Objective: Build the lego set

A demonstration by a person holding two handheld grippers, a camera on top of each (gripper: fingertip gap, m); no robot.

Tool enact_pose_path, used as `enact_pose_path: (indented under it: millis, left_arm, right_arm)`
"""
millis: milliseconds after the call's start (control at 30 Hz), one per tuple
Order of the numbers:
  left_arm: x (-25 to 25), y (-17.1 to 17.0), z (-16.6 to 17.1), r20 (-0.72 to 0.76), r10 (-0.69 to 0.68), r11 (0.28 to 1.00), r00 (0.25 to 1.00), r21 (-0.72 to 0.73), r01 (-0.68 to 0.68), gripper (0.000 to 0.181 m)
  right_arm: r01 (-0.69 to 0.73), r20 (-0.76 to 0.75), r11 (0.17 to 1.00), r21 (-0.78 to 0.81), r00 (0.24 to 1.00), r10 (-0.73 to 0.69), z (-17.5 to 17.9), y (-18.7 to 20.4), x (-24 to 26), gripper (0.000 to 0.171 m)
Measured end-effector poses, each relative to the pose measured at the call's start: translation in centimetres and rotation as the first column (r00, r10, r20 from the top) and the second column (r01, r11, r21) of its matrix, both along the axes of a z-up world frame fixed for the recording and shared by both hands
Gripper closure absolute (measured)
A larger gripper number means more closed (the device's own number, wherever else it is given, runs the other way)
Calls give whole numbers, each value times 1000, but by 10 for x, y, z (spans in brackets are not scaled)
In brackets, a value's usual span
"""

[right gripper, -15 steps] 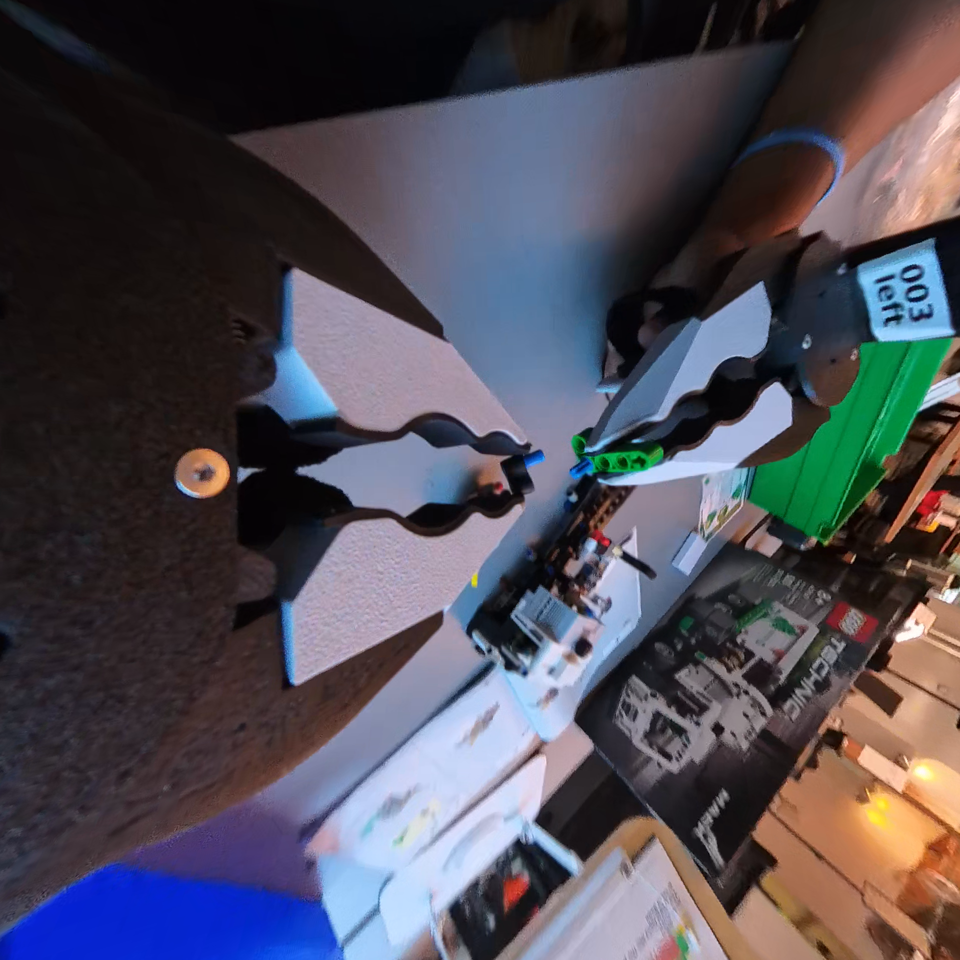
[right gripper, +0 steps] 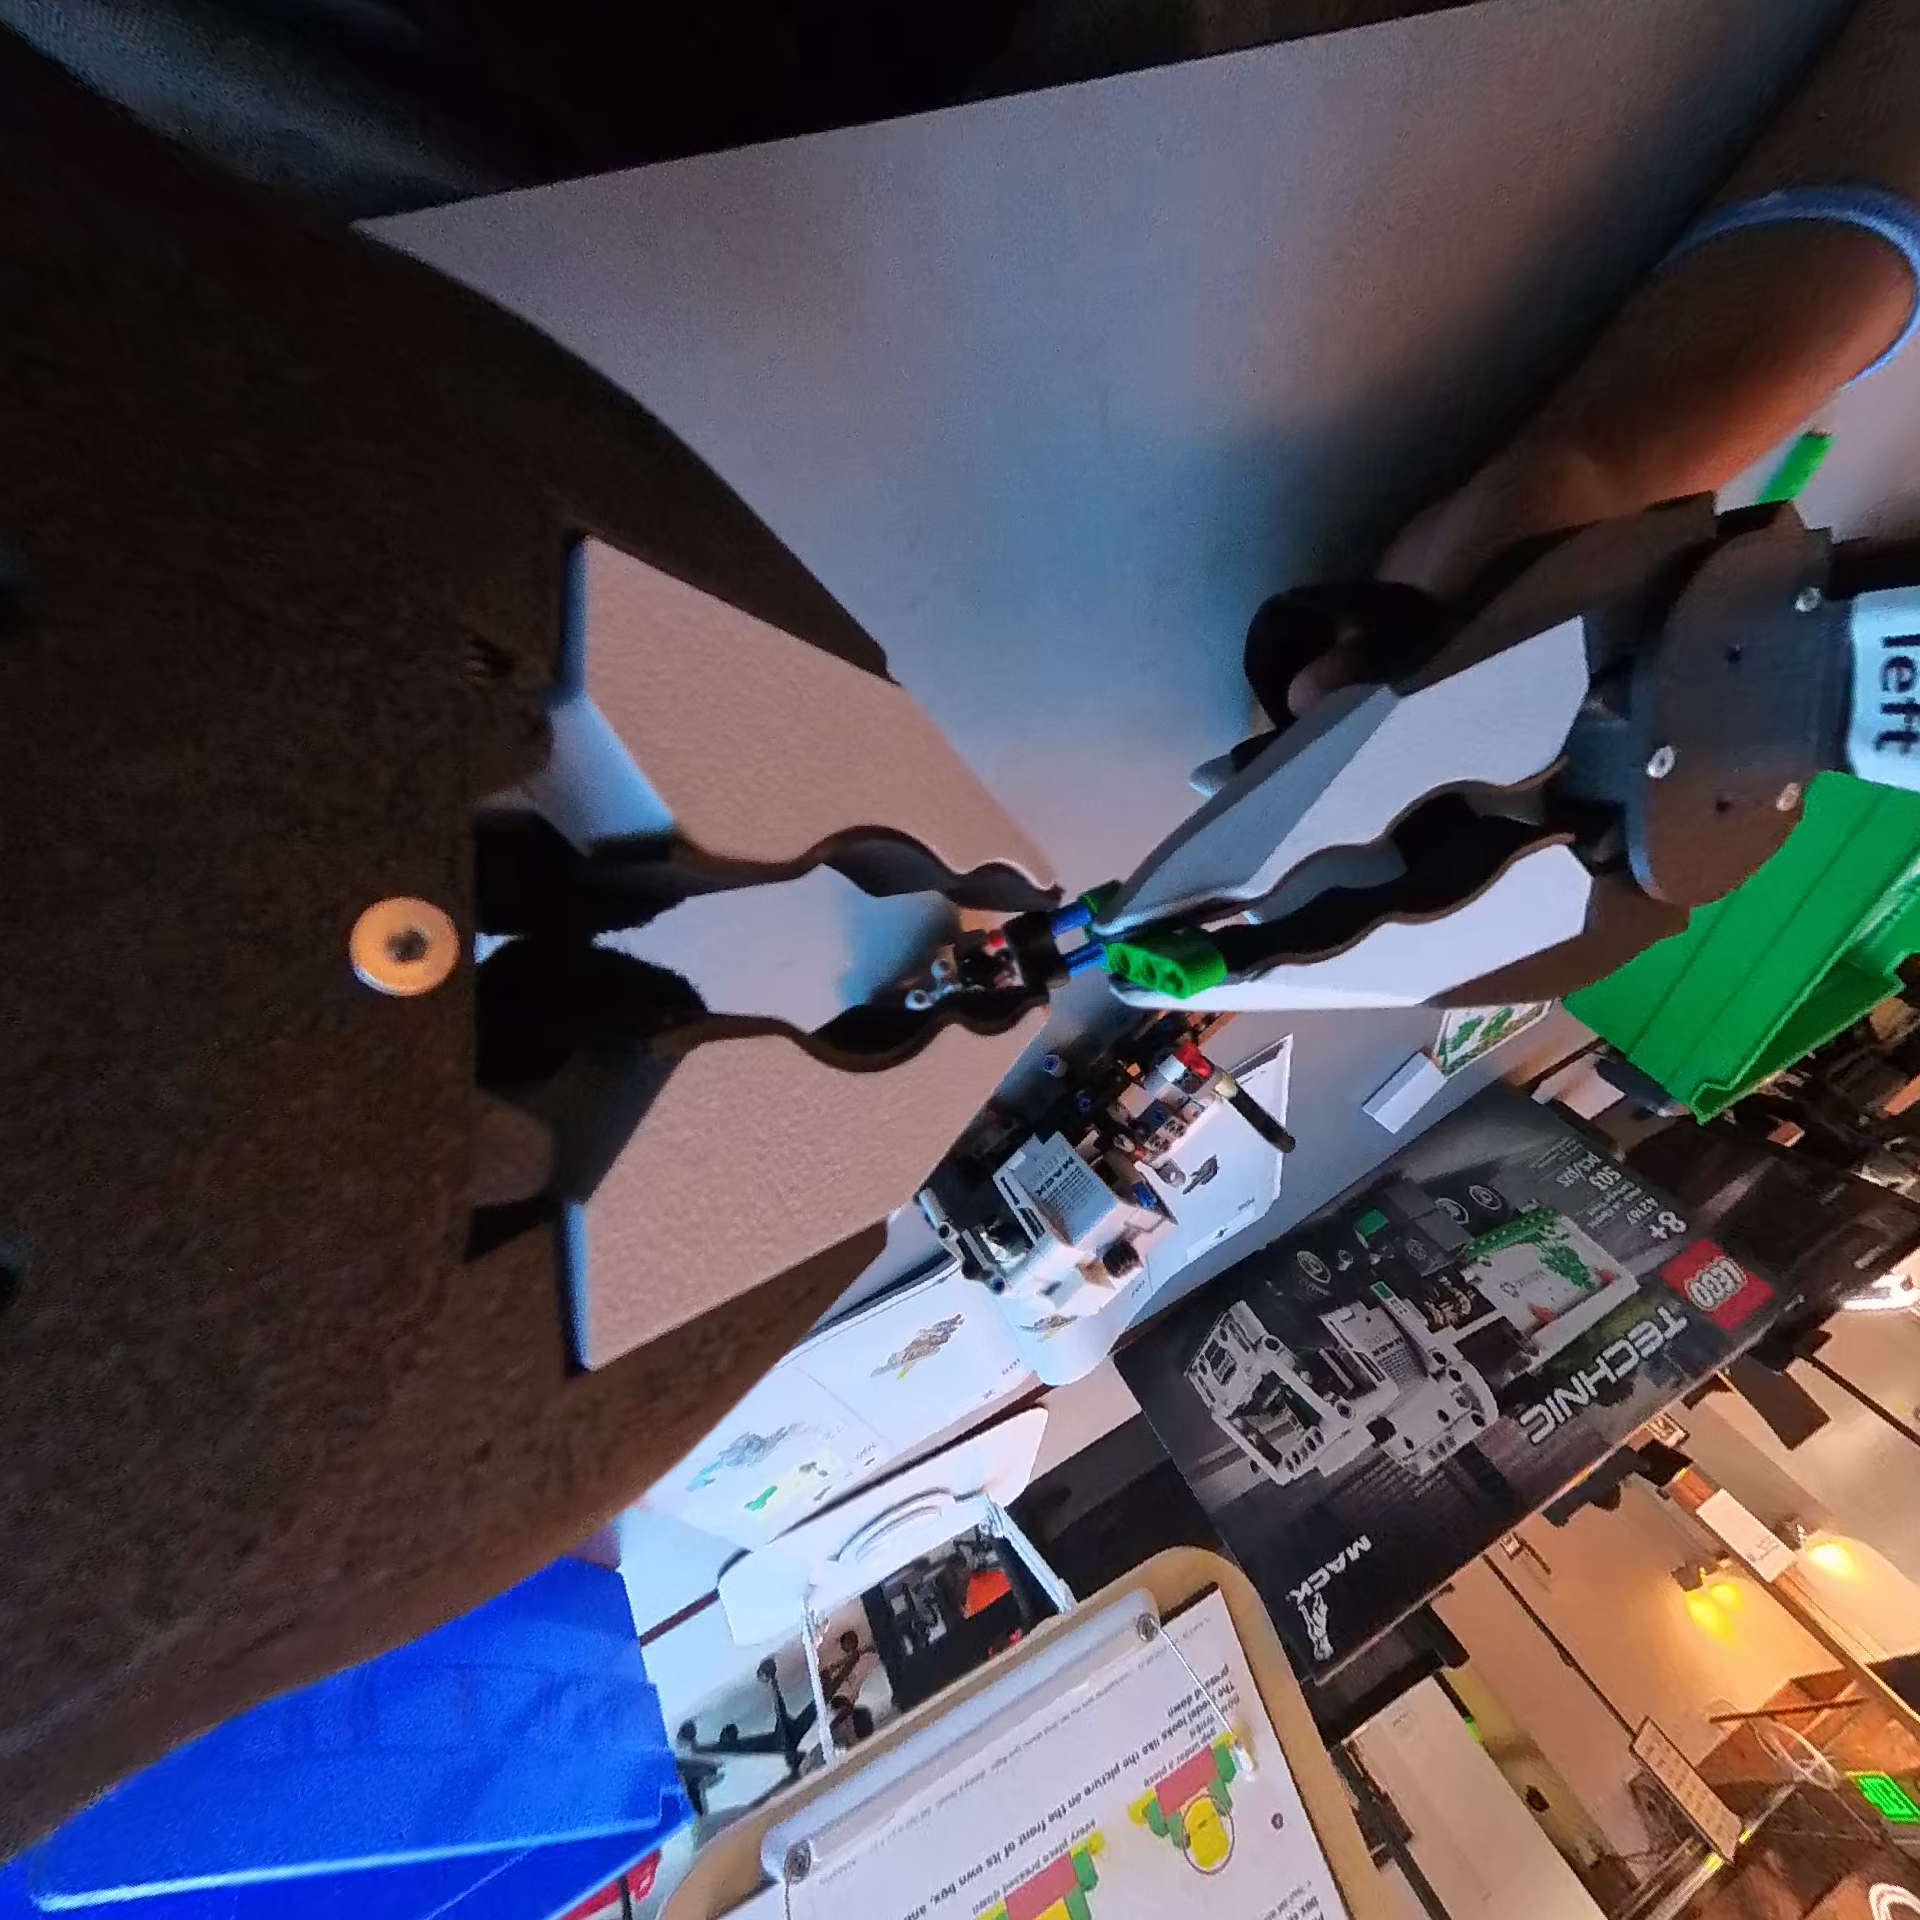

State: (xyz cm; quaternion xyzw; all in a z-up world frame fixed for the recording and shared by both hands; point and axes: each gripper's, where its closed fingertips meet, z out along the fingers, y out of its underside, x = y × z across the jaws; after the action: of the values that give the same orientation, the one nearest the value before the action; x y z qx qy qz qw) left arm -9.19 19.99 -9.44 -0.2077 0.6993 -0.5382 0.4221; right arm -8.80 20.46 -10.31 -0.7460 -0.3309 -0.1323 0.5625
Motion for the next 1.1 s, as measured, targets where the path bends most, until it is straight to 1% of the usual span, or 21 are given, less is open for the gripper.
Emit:
enact_pose_path:
  millis: [133, 300, 500, 567, 733, 833, 933, 1000, 1067, 1100]
  left_arm:
    - [2, -1, -5, -16, 16, 999, 1000, 31, -16, 176]
    - [5, 0, -12, -40, 49, 996, 998, 78, -45, 176]
    - [6, -1, -18, -59, 60, 992, 996, 116, -53, 176]
    - [5, -1, -17, -61, 54, 993, 997, 110, -47, 176]
    - [-1, -3, -7, -51, -12, 1000, 999, 22, 13, 176]
    - [-7, -7, 7, -41, -76, 993, 996, -96, 72, 176]
    - [-9, -7, 17, -25, -104, 977, 994, -190, 98, 176]
    - [-10, -10, 20, -8, -111, 974, 994, -200, 107, 176]
    - [-10, -11, 22, 4, -102, 973, 995, -210, 100, 176]
    - [-9, -10, 21, 2, -91, 977, 996, -192, 89, 176]
  right_arm:
    - [5, 5, 1000, -10, 1000, -5, -4, -1, 2, 158]
    - [20, 65, 999, -25, 998, -19, -10, 0, 4, 158]
    - [-3, 63, 1000, 3, 998, 2, -10, -3, 1, 158]
    - [-18, 36, 1000, 17, 999, 17, -10, -2, 1, 158]
    - [-93, -96, 992, 80, 990, 100, -1, -5, -4, 158]
    - [-161, -215, 976, 147, 958, 190, 11, -8, -10, 157]
    - [-186, -296, 968, 171, 927, 230, 17, -6, -11, 157]
    - [-195, -324, 968, 162, 916, 238, 15, -2, -16, 158]
    - [-201, -322, 965, 166, 914, 246, 12, 1, -21, 158]
    - [-191, -320, 968, 163, 918, 235, 11, 2, -20, 157]
